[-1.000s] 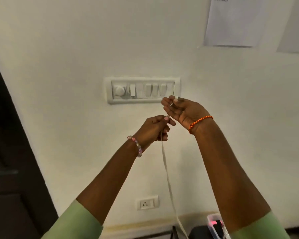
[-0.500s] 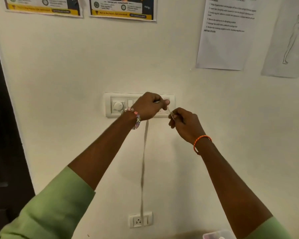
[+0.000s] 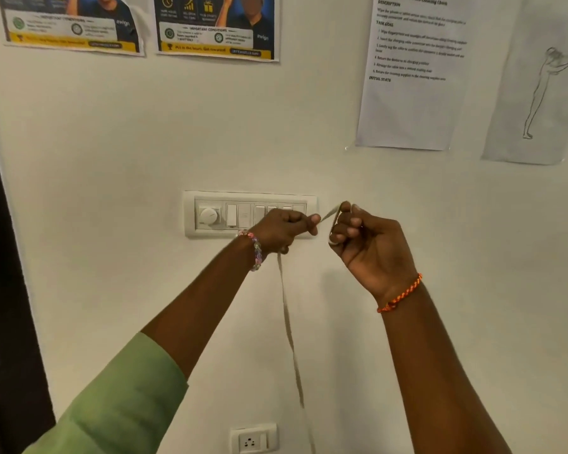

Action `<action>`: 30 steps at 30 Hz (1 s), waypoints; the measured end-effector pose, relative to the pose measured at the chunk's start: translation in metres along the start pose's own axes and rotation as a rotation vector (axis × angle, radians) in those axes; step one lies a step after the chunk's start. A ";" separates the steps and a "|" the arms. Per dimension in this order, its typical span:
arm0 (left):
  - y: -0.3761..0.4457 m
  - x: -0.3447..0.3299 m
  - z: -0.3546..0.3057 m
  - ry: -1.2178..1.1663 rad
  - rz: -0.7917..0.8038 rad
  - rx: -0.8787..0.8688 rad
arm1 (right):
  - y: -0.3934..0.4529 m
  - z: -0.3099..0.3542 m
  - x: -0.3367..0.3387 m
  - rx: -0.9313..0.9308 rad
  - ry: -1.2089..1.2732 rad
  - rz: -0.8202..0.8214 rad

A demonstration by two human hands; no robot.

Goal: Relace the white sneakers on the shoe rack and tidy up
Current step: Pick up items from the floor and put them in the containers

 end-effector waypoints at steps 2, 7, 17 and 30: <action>-0.003 -0.006 0.007 -0.015 0.006 0.026 | 0.003 0.000 0.005 0.004 0.148 -0.074; -0.010 -0.016 0.021 0.017 0.049 0.099 | 0.020 0.014 0.026 0.157 0.282 -0.266; 0.006 0.018 -0.058 0.552 -0.153 -0.184 | 0.027 0.022 0.032 0.592 -1.153 -0.367; 0.016 0.035 -0.054 0.254 -0.207 -0.183 | 0.030 0.013 0.004 -0.021 -0.269 0.009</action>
Point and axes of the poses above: each hand's wrist, its own y-axis towards the middle knuckle, its own x-axis out of the back of the hand, z = x × y, the point moved 10 cm from there along y, towards the middle knuckle, and after that the axes turned 6 degrees about -y, right-handed, at the moved point
